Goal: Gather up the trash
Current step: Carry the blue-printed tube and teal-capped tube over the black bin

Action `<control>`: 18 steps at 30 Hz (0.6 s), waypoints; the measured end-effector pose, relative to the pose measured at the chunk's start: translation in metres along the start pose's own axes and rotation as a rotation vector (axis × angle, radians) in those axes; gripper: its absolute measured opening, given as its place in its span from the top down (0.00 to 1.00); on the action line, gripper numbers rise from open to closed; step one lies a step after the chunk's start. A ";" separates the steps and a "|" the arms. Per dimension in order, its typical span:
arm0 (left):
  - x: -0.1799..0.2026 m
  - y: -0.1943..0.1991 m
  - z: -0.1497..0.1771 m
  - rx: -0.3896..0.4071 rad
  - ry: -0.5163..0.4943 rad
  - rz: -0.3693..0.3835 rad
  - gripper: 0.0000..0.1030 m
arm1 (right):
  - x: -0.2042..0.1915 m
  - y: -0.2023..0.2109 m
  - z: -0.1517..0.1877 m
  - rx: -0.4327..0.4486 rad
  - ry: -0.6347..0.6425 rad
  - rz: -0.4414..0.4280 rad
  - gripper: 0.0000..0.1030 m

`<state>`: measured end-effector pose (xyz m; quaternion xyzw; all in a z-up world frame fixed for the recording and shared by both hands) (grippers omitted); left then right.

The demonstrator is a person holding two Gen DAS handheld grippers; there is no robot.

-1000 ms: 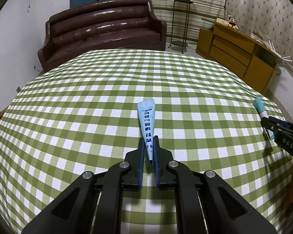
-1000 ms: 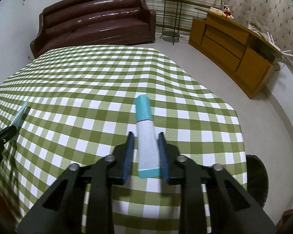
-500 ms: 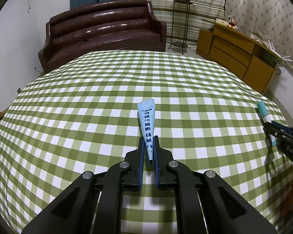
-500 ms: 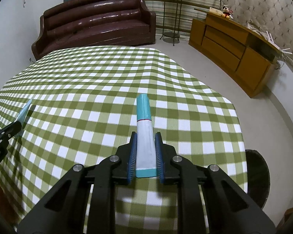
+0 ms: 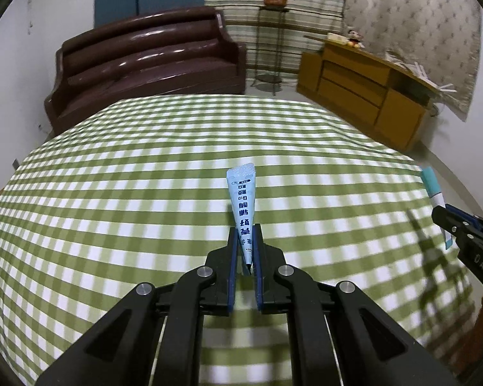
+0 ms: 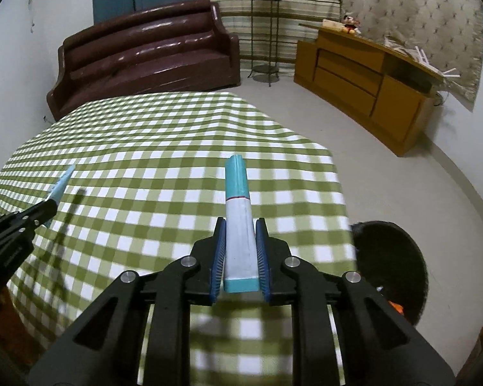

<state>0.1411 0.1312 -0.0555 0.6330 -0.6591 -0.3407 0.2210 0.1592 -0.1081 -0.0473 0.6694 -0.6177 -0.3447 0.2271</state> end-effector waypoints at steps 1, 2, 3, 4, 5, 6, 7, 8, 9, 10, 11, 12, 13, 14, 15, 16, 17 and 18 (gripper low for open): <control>0.007 0.003 -0.002 0.006 -0.006 0.011 0.91 | 0.005 0.005 0.001 0.008 -0.004 0.007 0.82; 0.016 0.006 -0.003 0.014 -0.016 0.023 0.91 | 0.010 0.008 0.001 0.013 -0.007 0.012 0.82; 0.021 0.008 -0.005 0.018 -0.022 0.029 0.91 | 0.016 0.013 0.002 0.020 -0.016 0.019 0.82; 0.031 0.011 -0.006 0.028 -0.034 0.041 0.91 | 0.021 0.016 0.002 0.025 -0.023 0.024 0.82; 0.038 0.012 -0.007 0.033 -0.042 0.050 0.91 | 0.026 0.019 0.002 0.028 -0.031 0.028 0.82; 0.044 0.013 -0.008 0.036 -0.048 0.058 0.91 | 0.033 0.023 0.003 0.034 -0.040 0.035 0.82; 0.051 0.015 -0.009 0.040 -0.055 0.068 0.91 | 0.040 0.027 0.004 0.039 -0.048 0.042 0.82; 0.061 0.016 -0.010 0.044 -0.066 0.081 0.91 | 0.045 0.029 0.004 0.042 -0.053 0.047 0.82; 0.067 0.016 -0.011 0.046 -0.074 0.088 0.91 | 0.052 0.032 0.005 0.047 -0.060 0.056 0.82; 0.077 0.017 -0.013 0.049 -0.085 0.098 0.91 | 0.060 0.036 0.006 0.052 -0.067 0.066 0.82; 0.086 0.018 -0.015 0.052 -0.095 0.109 0.91 | 0.066 0.038 0.007 0.055 -0.072 0.074 0.82; 0.095 0.019 -0.017 0.056 -0.104 0.119 0.91 | 0.071 0.039 0.007 0.058 -0.077 0.081 0.82; 0.100 0.019 -0.018 0.059 -0.109 0.126 0.91 | 0.079 0.042 0.008 0.062 -0.084 0.090 0.82; 0.109 0.019 -0.022 0.062 -0.116 0.135 0.91 | 0.083 0.043 0.008 0.064 -0.089 0.097 0.82; 0.117 0.020 -0.023 0.065 -0.125 0.144 0.91 | 0.091 0.045 0.009 0.068 -0.097 0.106 0.82; 0.128 0.020 -0.026 0.070 -0.139 0.155 0.91 | 0.097 0.046 0.010 0.071 -0.104 0.113 0.82; 0.137 0.021 -0.028 0.074 -0.150 0.163 0.91 | 0.104 0.048 0.010 0.075 -0.114 0.120 0.82; 0.145 0.021 -0.029 0.078 -0.156 0.167 0.91 | 0.107 0.049 0.010 0.077 -0.121 0.124 0.82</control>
Point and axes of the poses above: each gripper's, at about its wrist camera, not at the fingertips, and y roughly against the way its jaws point, x to its right, z to its underside, the point moved 3 cm from there along -y, roughly the way its jaws point, and after that the axes turned 14 degrees about -y, right-handed, at the moved point
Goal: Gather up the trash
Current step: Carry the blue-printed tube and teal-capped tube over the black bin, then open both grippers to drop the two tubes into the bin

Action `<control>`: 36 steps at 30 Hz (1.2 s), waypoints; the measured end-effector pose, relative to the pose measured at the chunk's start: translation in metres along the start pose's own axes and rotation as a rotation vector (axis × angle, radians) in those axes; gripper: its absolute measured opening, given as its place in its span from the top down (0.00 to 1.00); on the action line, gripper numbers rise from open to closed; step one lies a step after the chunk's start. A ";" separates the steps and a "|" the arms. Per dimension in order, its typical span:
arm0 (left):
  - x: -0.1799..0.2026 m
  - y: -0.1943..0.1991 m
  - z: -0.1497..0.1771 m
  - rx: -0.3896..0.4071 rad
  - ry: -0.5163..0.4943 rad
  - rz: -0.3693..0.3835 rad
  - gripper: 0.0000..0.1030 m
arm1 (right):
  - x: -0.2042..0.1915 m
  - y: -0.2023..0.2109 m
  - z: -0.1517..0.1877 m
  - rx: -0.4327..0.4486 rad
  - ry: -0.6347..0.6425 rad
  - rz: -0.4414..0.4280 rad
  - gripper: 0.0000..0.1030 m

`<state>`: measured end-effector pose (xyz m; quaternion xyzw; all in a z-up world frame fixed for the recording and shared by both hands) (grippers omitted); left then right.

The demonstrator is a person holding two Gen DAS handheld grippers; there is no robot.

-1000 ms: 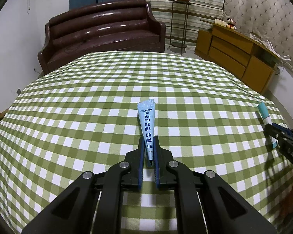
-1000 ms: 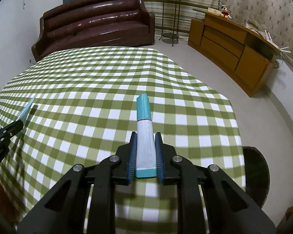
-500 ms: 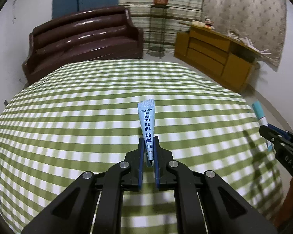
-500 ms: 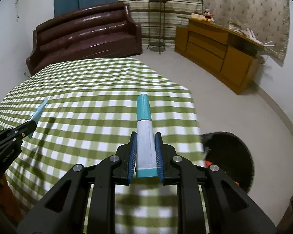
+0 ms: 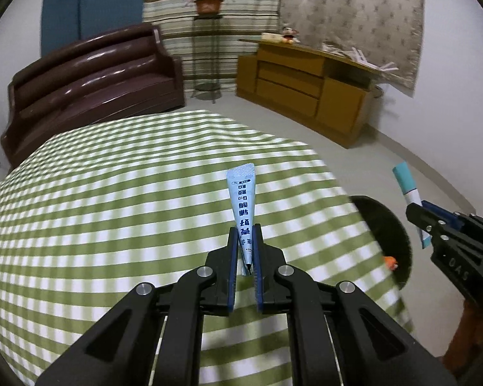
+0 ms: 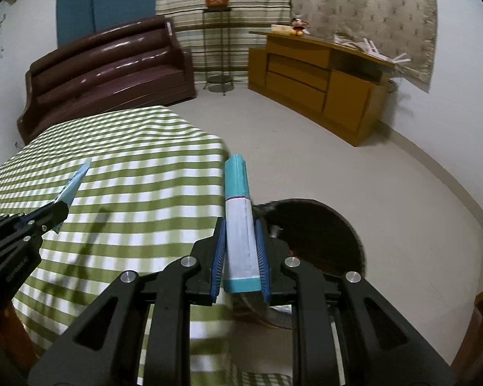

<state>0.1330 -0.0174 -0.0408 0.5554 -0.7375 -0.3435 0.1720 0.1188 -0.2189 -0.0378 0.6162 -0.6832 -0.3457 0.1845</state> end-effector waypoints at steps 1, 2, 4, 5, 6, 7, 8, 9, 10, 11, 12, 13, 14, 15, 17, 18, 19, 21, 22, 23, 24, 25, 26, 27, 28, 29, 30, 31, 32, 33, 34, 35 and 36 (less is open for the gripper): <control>0.010 -0.002 -0.004 0.005 -0.014 0.010 0.91 | 0.006 0.001 0.000 0.003 -0.008 0.005 0.82; 0.017 -0.003 -0.007 0.008 -0.025 0.016 0.91 | 0.012 0.002 -0.001 0.006 -0.015 0.009 0.82; 0.031 -0.006 -0.012 0.012 -0.042 0.028 0.91 | 0.024 0.003 -0.001 0.011 -0.032 0.019 0.82; 0.039 -0.008 -0.015 0.015 -0.050 0.035 0.91 | 0.027 0.003 -0.001 0.013 -0.036 0.023 0.82; 0.044 -0.010 -0.018 0.016 -0.055 0.041 0.91 | 0.032 0.002 -0.002 0.015 -0.042 0.027 0.82; 0.052 -0.012 -0.022 0.019 -0.064 0.048 0.91 | 0.038 0.002 -0.002 0.018 -0.049 0.031 0.82; 0.057 -0.014 -0.024 0.019 -0.070 0.052 0.91 | 0.041 0.002 -0.003 0.019 -0.052 0.035 0.82; 0.065 -0.017 -0.027 0.020 -0.079 0.059 0.91 | 0.046 0.001 -0.003 0.023 -0.057 0.042 0.82; 0.069 -0.019 -0.029 0.021 -0.083 0.063 0.91 | 0.050 0.001 -0.003 0.026 -0.062 0.048 0.82; 0.075 -0.022 -0.032 0.021 -0.089 0.067 0.91 | 0.053 0.001 -0.004 0.028 -0.067 0.051 0.82; 0.081 -0.024 -0.034 0.022 -0.095 0.071 0.91 | 0.059 0.000 -0.005 0.030 -0.076 0.054 0.82; 0.084 -0.024 -0.032 0.022 -0.098 0.074 0.91 | 0.062 -0.001 -0.006 0.031 -0.083 0.057 0.82; 0.088 -0.027 -0.034 0.022 -0.103 0.077 0.91 | 0.065 -0.001 -0.006 0.031 -0.088 0.061 0.82; 0.094 -0.029 -0.036 0.022 -0.111 0.082 0.91 | 0.068 -0.001 -0.006 0.032 -0.092 0.063 0.82; 0.101 -0.033 -0.038 0.023 -0.121 0.088 0.91 | 0.074 -0.003 -0.007 0.032 -0.102 0.065 0.82; 0.104 -0.035 -0.039 0.022 -0.124 0.087 0.91 | 0.077 -0.004 -0.006 0.031 -0.107 0.066 0.82; 0.108 -0.038 -0.041 0.020 -0.129 0.090 0.91 | 0.080 -0.004 -0.007 0.031 -0.109 0.067 0.82; 0.113 -0.041 -0.043 0.019 -0.135 0.092 0.91 | 0.085 -0.007 -0.007 0.029 -0.118 0.068 0.82; 0.116 -0.044 -0.044 0.017 -0.140 0.093 0.91 | 0.087 -0.008 -0.008 0.028 -0.122 0.069 0.82; 0.118 -0.046 -0.045 0.015 -0.143 0.094 0.91 | 0.087 -0.008 -0.008 0.029 -0.124 0.069 0.82; 0.120 -0.048 -0.045 0.013 -0.145 0.096 0.91 | 0.089 -0.010 -0.008 0.028 -0.128 0.069 0.82; 0.122 -0.051 -0.046 0.010 -0.147 0.097 0.91 | 0.090 -0.009 -0.008 0.028 -0.130 0.070 0.82; 0.123 -0.051 -0.046 0.009 -0.149 0.097 0.91 | 0.091 -0.010 -0.010 0.029 -0.132 0.070 0.82; 0.123 -0.051 -0.044 0.008 -0.152 0.098 0.91 | 0.092 -0.011 -0.010 0.029 -0.134 0.070 0.82; 0.125 -0.053 -0.045 0.006 -0.156 0.097 0.91 | 0.092 -0.012 -0.010 0.029 -0.137 0.070 0.82; 0.126 -0.055 -0.045 0.004 -0.159 0.097 0.91 | 0.093 -0.013 -0.011 0.029 -0.139 0.070 0.82; 0.128 -0.056 -0.046 0.003 -0.162 0.097 0.91 | 0.094 -0.013 -0.011 0.029 -0.140 0.070 0.82; 0.129 -0.058 -0.047 0.002 -0.164 0.097 0.91 | 0.094 -0.013 -0.011 0.029 -0.140 0.072 0.82; 0.131 -0.059 -0.047 0.000 -0.165 0.097 0.91 | 0.095 -0.015 -0.011 0.029 -0.141 0.073 0.82; 0.130 -0.060 -0.048 -0.001 -0.165 0.098 0.91 | 0.096 -0.016 -0.012 0.029 -0.143 0.073 0.82; 0.131 -0.061 -0.048 -0.003 -0.166 0.098 0.91 | 0.096 -0.017 -0.012 0.028 -0.145 0.073 0.82; 0.131 -0.062 -0.048 -0.005 -0.168 0.099 0.91 | 0.097 -0.018 -0.012 0.027 -0.146 0.073 0.82; 0.132 -0.063 -0.048 -0.007 -0.169 0.100 0.91 | 0.098 -0.018 -0.012 0.027 -0.148 0.073 0.82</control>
Point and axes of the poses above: each gripper's, at about its wrist camera, not at the fingertips, and y roughly against the way its jaws point, x to its right, z to its underside, the point moved 3 cm from there along -y, roughly the way its jaws point, and after that the axes turned 14 degrees about -y, right-handed, at the moved point
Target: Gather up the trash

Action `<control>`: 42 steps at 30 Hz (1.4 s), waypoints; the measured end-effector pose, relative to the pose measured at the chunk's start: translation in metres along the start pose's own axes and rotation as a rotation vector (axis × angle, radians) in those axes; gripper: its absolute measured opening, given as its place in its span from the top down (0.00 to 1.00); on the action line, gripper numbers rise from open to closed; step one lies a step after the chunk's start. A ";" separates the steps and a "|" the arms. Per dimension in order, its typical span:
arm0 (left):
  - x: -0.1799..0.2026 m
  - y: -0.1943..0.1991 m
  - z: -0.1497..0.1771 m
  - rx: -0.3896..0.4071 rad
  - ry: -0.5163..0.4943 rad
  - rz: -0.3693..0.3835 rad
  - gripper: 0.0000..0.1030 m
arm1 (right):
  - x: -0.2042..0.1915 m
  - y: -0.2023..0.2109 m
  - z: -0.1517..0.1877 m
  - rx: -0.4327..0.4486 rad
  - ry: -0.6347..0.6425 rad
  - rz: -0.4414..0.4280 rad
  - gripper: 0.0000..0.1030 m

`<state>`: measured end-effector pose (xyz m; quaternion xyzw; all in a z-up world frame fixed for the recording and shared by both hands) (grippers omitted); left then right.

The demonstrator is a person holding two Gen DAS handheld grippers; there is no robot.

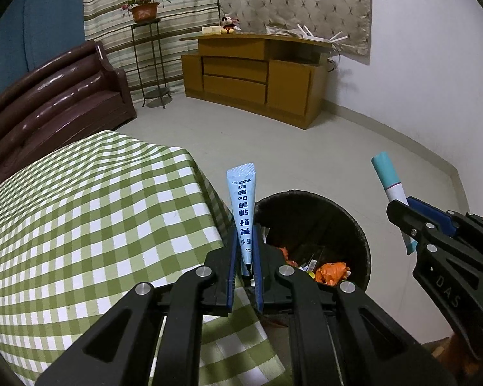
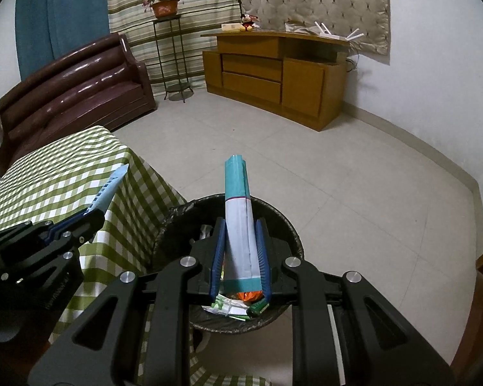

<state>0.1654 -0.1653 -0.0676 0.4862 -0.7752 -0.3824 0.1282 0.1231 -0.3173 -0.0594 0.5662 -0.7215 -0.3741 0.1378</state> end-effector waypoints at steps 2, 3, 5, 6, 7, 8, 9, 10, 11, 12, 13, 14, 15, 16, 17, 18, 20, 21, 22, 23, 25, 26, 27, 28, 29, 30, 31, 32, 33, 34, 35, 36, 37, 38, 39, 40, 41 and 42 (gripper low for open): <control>0.000 -0.001 0.000 -0.003 -0.003 0.003 0.91 | 0.001 -0.002 0.000 -0.002 -0.002 0.000 0.81; 0.001 -0.002 0.000 -0.004 -0.005 0.003 0.91 | 0.001 -0.002 0.000 -0.002 -0.003 0.001 0.81; 0.003 -0.004 -0.002 -0.006 -0.007 0.002 0.90 | 0.002 -0.003 -0.001 -0.003 -0.005 0.001 0.81; 0.004 -0.005 -0.002 -0.008 -0.007 0.001 0.90 | 0.002 -0.005 -0.001 -0.005 -0.007 0.002 0.81; 0.003 -0.006 -0.003 -0.011 -0.006 0.002 0.90 | 0.003 -0.005 -0.001 -0.006 -0.009 0.001 0.81; 0.004 -0.007 -0.003 -0.013 -0.006 0.002 0.90 | 0.004 -0.007 -0.001 -0.007 -0.011 0.002 0.81; 0.005 -0.007 -0.003 -0.014 -0.007 0.002 0.89 | 0.003 -0.008 -0.002 -0.009 -0.012 0.003 0.81; 0.005 -0.008 -0.003 -0.018 -0.010 0.004 0.86 | 0.003 -0.009 -0.002 -0.010 -0.014 0.003 0.81; 0.006 -0.009 -0.004 -0.021 -0.012 0.006 0.85 | 0.003 -0.011 -0.003 -0.010 -0.017 0.005 0.81; 0.005 -0.009 -0.005 -0.022 -0.013 0.004 0.84 | 0.003 -0.011 -0.002 -0.010 -0.020 0.005 0.81; 0.005 -0.010 -0.004 -0.024 -0.012 0.001 0.82 | 0.004 -0.012 -0.002 -0.011 -0.021 0.008 0.80; 0.005 -0.011 -0.004 -0.027 -0.010 0.002 0.78 | 0.003 -0.013 -0.003 -0.013 -0.022 0.010 0.80; 0.004 -0.011 -0.004 -0.029 -0.008 0.003 0.76 | 0.005 -0.014 -0.003 -0.016 -0.023 0.010 0.80; 0.004 -0.011 -0.004 -0.030 -0.009 0.003 0.75 | 0.005 -0.015 -0.003 -0.019 -0.024 0.010 0.80; 0.005 -0.011 -0.004 -0.031 -0.009 0.002 0.74 | 0.004 -0.016 -0.004 -0.021 -0.025 0.011 0.79; 0.005 -0.011 -0.004 -0.031 -0.009 0.002 0.70 | 0.004 -0.017 -0.003 -0.021 -0.026 0.012 0.74; 0.005 -0.011 -0.004 -0.030 -0.009 0.002 0.68 | 0.004 -0.017 -0.002 -0.021 -0.026 0.013 0.69; 0.005 -0.011 -0.003 -0.030 -0.010 0.003 0.68 | 0.005 -0.017 -0.002 -0.021 -0.027 0.014 0.69; 0.005 -0.012 -0.003 -0.031 -0.010 0.003 0.68 | 0.006 -0.017 -0.002 -0.022 -0.029 0.014 0.69; 0.005 -0.012 -0.003 -0.031 -0.009 0.002 0.67 | 0.006 -0.017 -0.002 -0.023 -0.030 0.015 0.69; 0.004 -0.011 -0.002 -0.032 -0.005 0.002 0.66 | 0.008 -0.018 -0.003 -0.021 -0.033 0.018 0.69; 0.003 -0.011 -0.002 -0.031 -0.002 0.002 0.65 | 0.008 -0.017 -0.003 -0.021 -0.036 0.019 0.68; 0.003 -0.011 -0.002 -0.031 -0.001 0.002 0.64 | 0.009 -0.017 -0.003 -0.020 -0.038 0.019 0.68; 0.002 -0.010 -0.001 -0.030 0.001 0.002 0.64 | 0.009 -0.016 -0.003 -0.020 -0.039 0.020 0.67; 0.002 -0.010 -0.001 -0.030 0.002 0.002 0.63 | 0.009 -0.016 -0.003 -0.018 -0.041 0.022 0.66; 0.002 -0.010 0.000 -0.029 0.002 0.002 0.62 | 0.010 -0.016 -0.003 -0.016 -0.041 0.023 0.64; 0.001 -0.010 0.000 -0.028 0.003 0.001 0.61 | 0.010 -0.015 -0.003 -0.015 -0.042 0.024 0.62; 0.001 -0.009 0.000 -0.025 0.004 -0.001 0.59 | 0.010 -0.014 -0.003 -0.013 -0.043 0.025 0.61; 0.002 -0.009 -0.001 -0.024 0.005 -0.001 0.58 | 0.009 -0.013 -0.003 -0.012 -0.043 0.027 0.59; 0.002 -0.009 -0.001 -0.022 0.007 -0.002 0.57 | 0.008 -0.012 -0.002 -0.011 -0.041 0.028 0.59; 0.002 -0.008 -0.001 -0.020 0.009 -0.002 0.55 | 0.007 -0.011 -0.002 -0.009 -0.040 0.030 0.58; 0.002 -0.008 0.000 -0.019 0.010 -0.002 0.51 | 0.007 -0.010 -0.002 -0.006 -0.041 0.033 0.54; 0.001 -0.007 0.001 -0.016 0.012 -0.002 0.49 | 0.007 -0.008 -0.001 -0.001 -0.043 0.036 0.49; 0.000 -0.005 0.002 -0.011 0.014 -0.004 0.46 | 0.007 -0.007 -0.001 0.001 -0.044 0.037 0.48; -0.001 -0.003 0.003 -0.006 0.016 -0.008 0.43 | 0.006 -0.004 0.000 0.001 -0.046 0.038 0.47; -0.002 -0.002 0.004 -0.003 0.018 -0.012 0.41 | 0.006 -0.003 0.000 0.002 -0.047 0.040 0.46; -0.003 0.000 0.005 -0.001 0.022 -0.017 0.36 | 0.006 -0.001 0.001 0.004 -0.048 0.042 0.46; -0.005 0.002 0.007 0.002 0.026 -0.022 0.33 | 0.005 0.001 0.002 0.008 -0.048 0.044 0.43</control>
Point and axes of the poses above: each gripper's, at about its wrist camera, not at the fingertips, and y roughly against the way its jaws point, x to its right, z to its underside, the point moved 3 cm from there along -y, roughly the way its jaws point, and after that the axes turned 14 degrees about -y, right-handed, at the moved point
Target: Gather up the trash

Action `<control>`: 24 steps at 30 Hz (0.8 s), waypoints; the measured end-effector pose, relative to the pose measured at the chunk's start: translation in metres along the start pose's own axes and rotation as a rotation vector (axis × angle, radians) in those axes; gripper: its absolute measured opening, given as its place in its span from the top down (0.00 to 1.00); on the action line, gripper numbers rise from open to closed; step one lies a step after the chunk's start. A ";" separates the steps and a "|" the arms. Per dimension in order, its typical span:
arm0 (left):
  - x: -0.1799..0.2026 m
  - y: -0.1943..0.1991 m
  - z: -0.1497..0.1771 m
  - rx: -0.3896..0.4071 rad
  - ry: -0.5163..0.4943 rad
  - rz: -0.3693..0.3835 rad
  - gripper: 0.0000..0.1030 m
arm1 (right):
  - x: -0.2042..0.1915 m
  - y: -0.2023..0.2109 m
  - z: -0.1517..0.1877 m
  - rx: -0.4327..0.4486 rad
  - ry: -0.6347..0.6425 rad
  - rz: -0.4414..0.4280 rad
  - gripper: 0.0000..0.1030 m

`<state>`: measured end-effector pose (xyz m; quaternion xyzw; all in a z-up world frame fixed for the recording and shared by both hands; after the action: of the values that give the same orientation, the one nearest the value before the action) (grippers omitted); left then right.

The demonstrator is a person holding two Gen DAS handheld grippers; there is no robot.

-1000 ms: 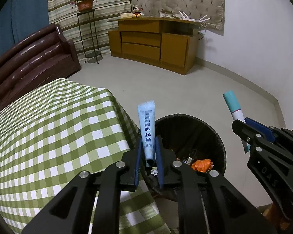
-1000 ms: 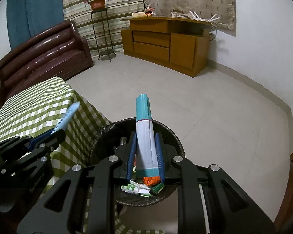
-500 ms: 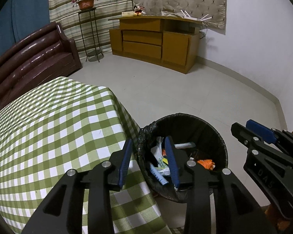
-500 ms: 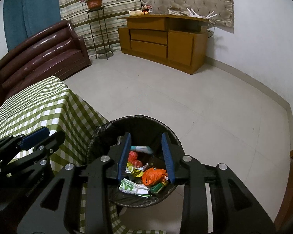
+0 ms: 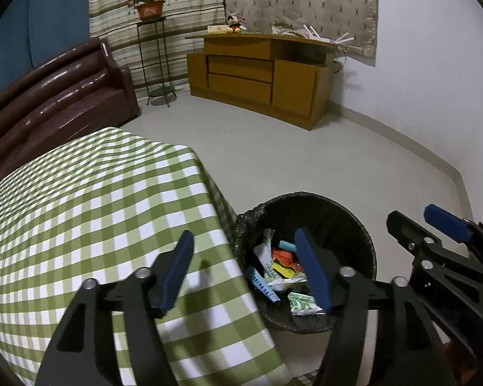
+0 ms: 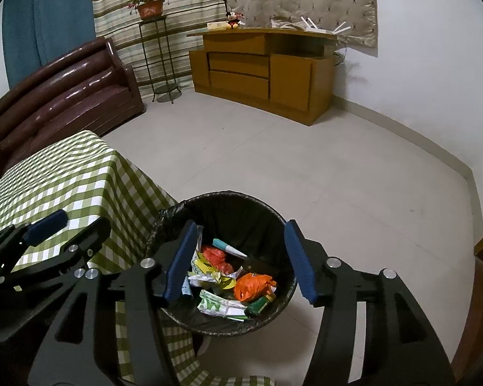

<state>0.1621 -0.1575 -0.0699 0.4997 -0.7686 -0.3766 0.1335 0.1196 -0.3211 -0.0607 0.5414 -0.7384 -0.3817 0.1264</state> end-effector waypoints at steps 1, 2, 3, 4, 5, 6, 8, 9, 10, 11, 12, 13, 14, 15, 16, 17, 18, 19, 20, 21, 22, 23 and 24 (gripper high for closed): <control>-0.002 0.003 0.002 0.004 0.005 -0.005 0.33 | -0.001 0.002 0.001 0.004 0.001 0.002 0.41; -0.004 0.006 0.004 0.006 0.007 -0.009 0.32 | -0.002 0.005 0.001 0.008 0.003 0.004 0.40; -0.006 0.010 0.007 0.008 0.010 -0.016 0.29 | -0.003 0.009 0.003 0.015 0.004 0.006 0.38; -0.007 0.012 0.008 0.009 0.012 -0.020 0.29 | -0.004 0.011 0.003 0.019 0.004 0.008 0.36; -0.010 0.015 0.011 0.011 0.015 -0.026 0.28 | -0.006 0.016 0.005 0.024 0.004 0.009 0.36; -0.012 0.018 0.012 0.012 0.019 -0.028 0.28 | -0.006 0.019 0.005 0.028 0.006 0.009 0.34; -0.017 0.026 0.018 0.017 0.029 -0.034 0.26 | -0.008 0.024 0.007 0.037 0.012 0.011 0.31; -0.019 0.030 0.019 0.021 0.033 -0.035 0.26 | -0.009 0.028 0.008 0.043 0.017 0.014 0.30; -0.022 0.034 0.022 0.026 0.036 -0.040 0.25 | -0.010 0.031 0.010 0.047 0.020 0.016 0.30; -0.024 0.039 0.025 0.030 0.038 -0.045 0.25 | -0.011 0.033 0.010 0.050 0.021 0.017 0.30; -0.025 0.042 0.025 0.032 0.039 -0.049 0.25 | -0.012 0.037 0.012 0.053 0.019 0.019 0.30; -0.028 0.046 0.027 0.035 0.043 -0.056 0.25 | -0.013 0.039 0.013 0.054 0.020 0.018 0.30; -0.030 0.050 0.028 0.039 0.045 -0.065 0.24 | -0.015 0.040 0.014 0.054 0.023 0.018 0.30; -0.032 0.054 0.030 0.045 0.046 -0.073 0.23 | -0.016 0.043 0.016 0.058 0.030 0.020 0.30; -0.034 0.060 0.032 0.057 0.047 -0.085 0.23 | -0.017 0.045 0.016 0.061 0.031 0.022 0.30; -0.035 0.064 0.033 0.064 0.047 -0.092 0.23 | -0.018 0.047 0.017 0.064 0.031 0.023 0.30; -0.036 0.066 0.033 0.067 0.047 -0.096 0.22 | -0.019 0.050 0.018 0.067 0.032 0.022 0.30; -0.038 0.070 0.035 0.070 0.050 -0.100 0.22 | -0.019 0.052 0.019 0.069 0.033 0.022 0.30; -0.040 0.073 0.036 0.072 0.054 -0.099 0.22 | -0.020 0.054 0.021 0.070 0.034 0.022 0.29; -0.041 0.076 0.037 0.073 0.058 -0.099 0.22 | -0.021 0.057 0.022 0.073 0.037 0.020 0.29; -0.043 0.079 0.038 0.075 0.063 -0.100 0.22 | -0.022 0.059 0.023 0.075 0.041 0.017 0.29; -0.045 0.082 0.039 0.076 0.066 -0.102 0.22 | -0.024 0.061 0.024 0.077 0.047 0.016 0.29; -0.046 0.084 0.040 0.076 0.068 -0.105 0.22 | -0.025 0.063 0.026 0.079 0.052 0.015 0.29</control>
<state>0.1044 -0.0816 -0.0291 0.5566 -0.7500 -0.3365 0.1205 0.0695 -0.2797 -0.0279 0.5502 -0.7533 -0.3372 0.1269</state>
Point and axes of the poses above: each gripper's, at about its wrist camera, not at the fingertips, and y roughly against the way its jaws point, x to its right, z to its underside, the point moved 3 cm from there along -y, roughly the way its jaws point, and after that the axes turned 14 degrees about -y, right-handed, at the moved point
